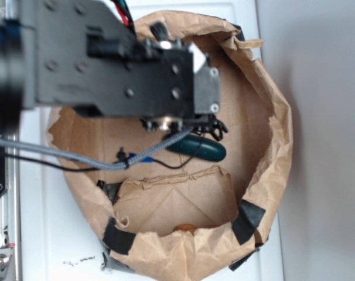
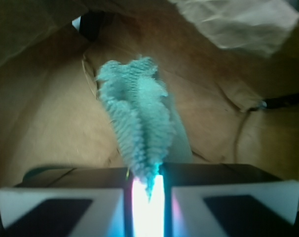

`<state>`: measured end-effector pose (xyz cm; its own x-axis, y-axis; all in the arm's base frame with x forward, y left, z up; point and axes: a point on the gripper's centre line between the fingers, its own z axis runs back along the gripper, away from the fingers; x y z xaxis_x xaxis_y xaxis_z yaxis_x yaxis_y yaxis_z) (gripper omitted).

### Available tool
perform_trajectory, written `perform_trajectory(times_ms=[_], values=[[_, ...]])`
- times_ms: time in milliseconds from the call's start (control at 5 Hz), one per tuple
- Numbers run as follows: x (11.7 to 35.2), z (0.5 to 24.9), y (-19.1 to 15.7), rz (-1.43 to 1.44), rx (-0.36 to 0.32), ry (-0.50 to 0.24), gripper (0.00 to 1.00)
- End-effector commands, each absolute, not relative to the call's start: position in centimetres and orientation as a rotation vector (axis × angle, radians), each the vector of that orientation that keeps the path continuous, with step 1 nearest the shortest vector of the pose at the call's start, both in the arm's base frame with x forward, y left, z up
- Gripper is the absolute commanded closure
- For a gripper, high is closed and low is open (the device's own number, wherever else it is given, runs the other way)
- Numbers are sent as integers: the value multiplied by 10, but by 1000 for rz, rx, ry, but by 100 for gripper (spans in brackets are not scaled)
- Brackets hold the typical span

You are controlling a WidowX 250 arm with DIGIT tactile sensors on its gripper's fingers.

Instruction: Grab the blue cloth.

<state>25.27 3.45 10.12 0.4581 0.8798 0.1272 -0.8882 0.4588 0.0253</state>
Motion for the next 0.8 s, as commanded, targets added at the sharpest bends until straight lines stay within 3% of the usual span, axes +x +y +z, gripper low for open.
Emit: perform_trajectory(times_ms=[0, 200, 400, 600], values=[[254, 125, 47, 943, 9, -93, 100], [250, 131, 38, 694, -31, -114, 100], [245, 129, 36, 606, -56, -188, 100], [234, 125, 29, 531, 33, -486, 39]])
